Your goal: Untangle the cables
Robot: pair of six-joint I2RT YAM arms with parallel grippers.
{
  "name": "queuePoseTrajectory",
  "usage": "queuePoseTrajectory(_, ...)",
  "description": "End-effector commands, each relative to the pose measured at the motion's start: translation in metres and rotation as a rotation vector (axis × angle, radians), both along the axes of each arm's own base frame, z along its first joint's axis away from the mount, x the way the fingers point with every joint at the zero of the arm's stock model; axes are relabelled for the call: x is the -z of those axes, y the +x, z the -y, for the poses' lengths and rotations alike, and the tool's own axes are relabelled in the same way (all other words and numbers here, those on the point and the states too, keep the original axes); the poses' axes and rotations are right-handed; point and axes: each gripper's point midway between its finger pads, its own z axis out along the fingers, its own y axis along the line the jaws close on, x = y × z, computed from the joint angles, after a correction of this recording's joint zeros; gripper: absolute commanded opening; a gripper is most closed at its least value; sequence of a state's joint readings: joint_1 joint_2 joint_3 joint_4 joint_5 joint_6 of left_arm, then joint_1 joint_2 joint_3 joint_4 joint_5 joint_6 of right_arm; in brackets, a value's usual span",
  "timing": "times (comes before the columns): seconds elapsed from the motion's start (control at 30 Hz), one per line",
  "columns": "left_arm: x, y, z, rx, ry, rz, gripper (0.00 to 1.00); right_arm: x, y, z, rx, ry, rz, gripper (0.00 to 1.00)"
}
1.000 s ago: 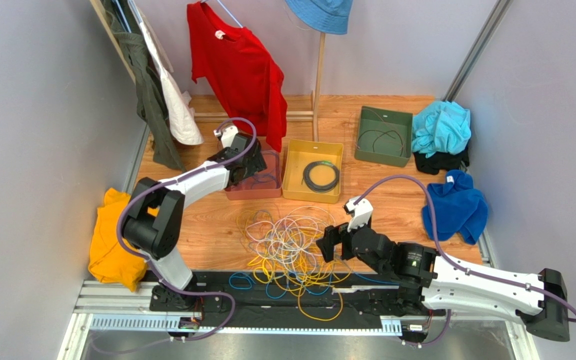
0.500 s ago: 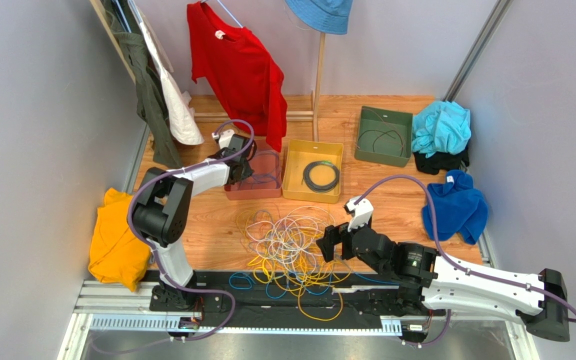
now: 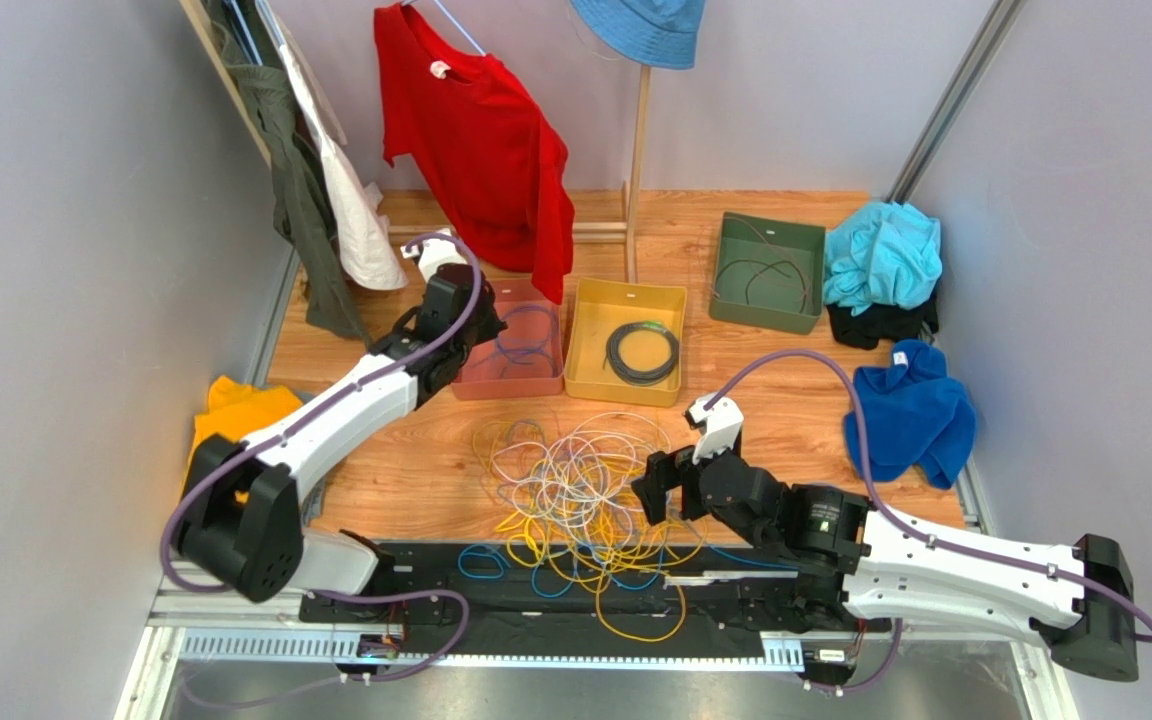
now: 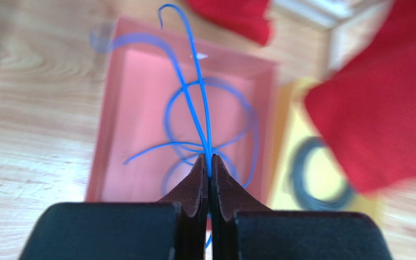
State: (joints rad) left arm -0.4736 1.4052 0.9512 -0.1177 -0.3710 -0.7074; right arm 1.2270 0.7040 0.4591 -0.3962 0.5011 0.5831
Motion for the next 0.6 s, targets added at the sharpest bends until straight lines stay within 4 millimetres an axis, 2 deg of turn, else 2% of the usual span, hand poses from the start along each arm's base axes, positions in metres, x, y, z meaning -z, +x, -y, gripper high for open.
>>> queuePoseTrajectory(0.0,-0.036,-0.013,0.015,0.05,-0.059,0.091,0.0,-0.025,0.004,-0.011,0.012,0.099,0.025,0.98)
queuePoseTrajectory(0.07,-0.038,-0.017,0.022,0.06,-0.082,0.086,0.0,-0.025,0.004,-0.013,0.008,0.102,0.02,0.98)
queuePoseTrajectory(0.33,-0.024,-0.023,0.043,0.092,-0.121,0.044,0.0,-0.025,0.001,-0.011,0.013,0.111,0.003,0.98)
queuePoseTrajectory(0.43,-0.035,-0.026,0.046,0.097,-0.123,0.062,0.0,-0.023,0.001,-0.01,0.014,0.108,0.003,0.98)
queuePoseTrajectory(0.57,-0.062,-0.033,0.049,0.095,-0.131,0.1,0.0,-0.024,0.002,-0.011,0.013,0.109,0.008,0.98)
